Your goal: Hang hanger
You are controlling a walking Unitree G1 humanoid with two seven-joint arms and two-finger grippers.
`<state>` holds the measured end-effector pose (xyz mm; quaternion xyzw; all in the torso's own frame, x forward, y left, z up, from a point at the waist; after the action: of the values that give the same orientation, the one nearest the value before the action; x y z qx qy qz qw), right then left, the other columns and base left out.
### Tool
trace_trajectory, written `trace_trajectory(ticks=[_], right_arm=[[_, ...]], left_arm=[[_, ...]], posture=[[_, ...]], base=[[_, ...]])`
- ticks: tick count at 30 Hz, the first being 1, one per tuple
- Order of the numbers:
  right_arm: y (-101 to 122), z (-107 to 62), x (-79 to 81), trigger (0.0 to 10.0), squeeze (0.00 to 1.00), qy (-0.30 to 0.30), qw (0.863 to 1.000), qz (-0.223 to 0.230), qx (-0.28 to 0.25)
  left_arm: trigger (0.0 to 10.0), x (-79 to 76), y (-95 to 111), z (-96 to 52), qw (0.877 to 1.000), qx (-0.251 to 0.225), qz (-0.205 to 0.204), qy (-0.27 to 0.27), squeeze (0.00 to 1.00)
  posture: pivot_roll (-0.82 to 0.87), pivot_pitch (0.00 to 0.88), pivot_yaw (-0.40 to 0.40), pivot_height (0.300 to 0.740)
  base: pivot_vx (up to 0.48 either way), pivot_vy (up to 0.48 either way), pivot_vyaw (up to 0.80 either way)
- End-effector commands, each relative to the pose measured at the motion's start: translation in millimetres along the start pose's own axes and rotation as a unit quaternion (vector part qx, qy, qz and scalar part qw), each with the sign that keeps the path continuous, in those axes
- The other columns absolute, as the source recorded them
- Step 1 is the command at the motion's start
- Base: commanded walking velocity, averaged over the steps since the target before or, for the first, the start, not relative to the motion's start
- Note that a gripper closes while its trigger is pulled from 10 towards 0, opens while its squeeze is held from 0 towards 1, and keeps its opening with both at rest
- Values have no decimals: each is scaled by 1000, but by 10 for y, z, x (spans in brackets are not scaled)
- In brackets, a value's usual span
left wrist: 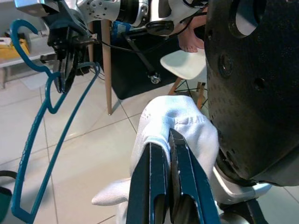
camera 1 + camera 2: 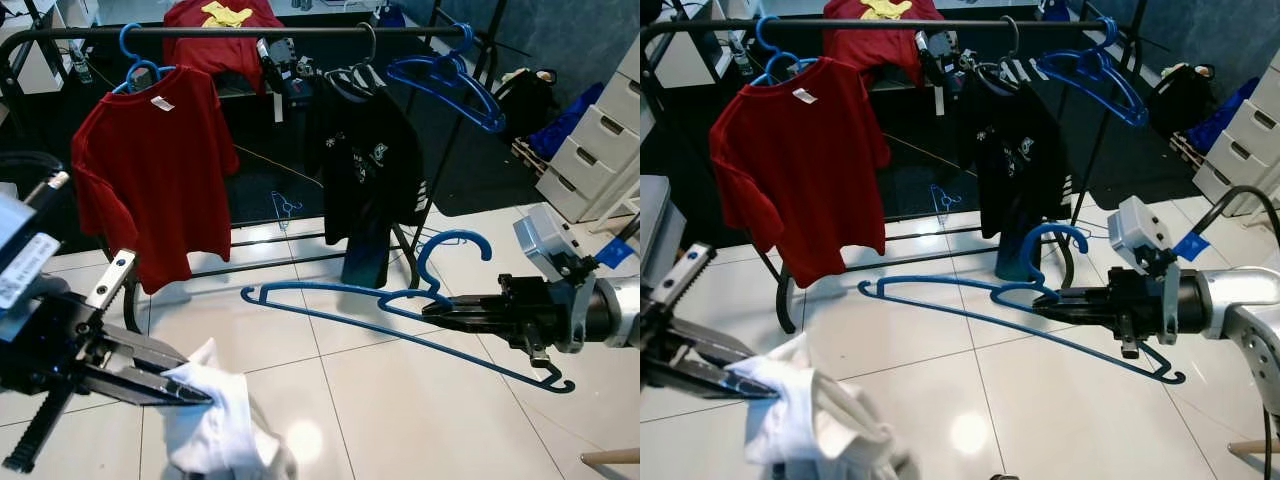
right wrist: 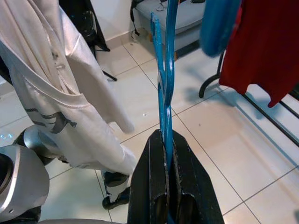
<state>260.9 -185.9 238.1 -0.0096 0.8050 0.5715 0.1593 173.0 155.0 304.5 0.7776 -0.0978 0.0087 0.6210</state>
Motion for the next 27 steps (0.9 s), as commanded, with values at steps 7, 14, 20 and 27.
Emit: trace_trajectory(ticks=[7, 14, 20, 27], right_arm=[[168, 24, 173, 10000, 0, 71, 997, -15, -24], [366, -205, 225, 10000, 0, 104, 993, -40, -26], [268, -356, 142, 10000, 0, 72, 996, -44, 22], [186, -473, 127, 10000, 0, 58, 996, -37, 53]], left_arm=[[10000, 50, -1, 26, 1000, 15, 12, -2, 0], [10000, 251, -127, -12, 996, 58, 34, 58, 0], [10000, 418, -268, -88, 990, 73, 42, 112, 0], [10000, 428, -355, -144, 989, 87, 32, 113, 0]], posture=[[-111, 142, 15, 740], [-123, 137, 3, 740], [-136, 127, 0, 740], [-142, 124, 6, 740]], base=[[0, 0, 0], [0, 0, 0], [0, 0, 0], [0, 0, 0]])
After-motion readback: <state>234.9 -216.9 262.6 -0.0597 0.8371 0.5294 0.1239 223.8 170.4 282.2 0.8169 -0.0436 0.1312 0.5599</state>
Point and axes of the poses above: a point about 5 cm out from each wrist's last joint towards the gripper, its own z axis pointing out of the wrist towards the gripper, its own y axis along the axis of the wrist's last joint, x = y × z, the point moved 4 cm from there along z, pointing out of the wrist towards the gripper, and after that the axes turned 12 degrees about -z, right-handed, at the moved point
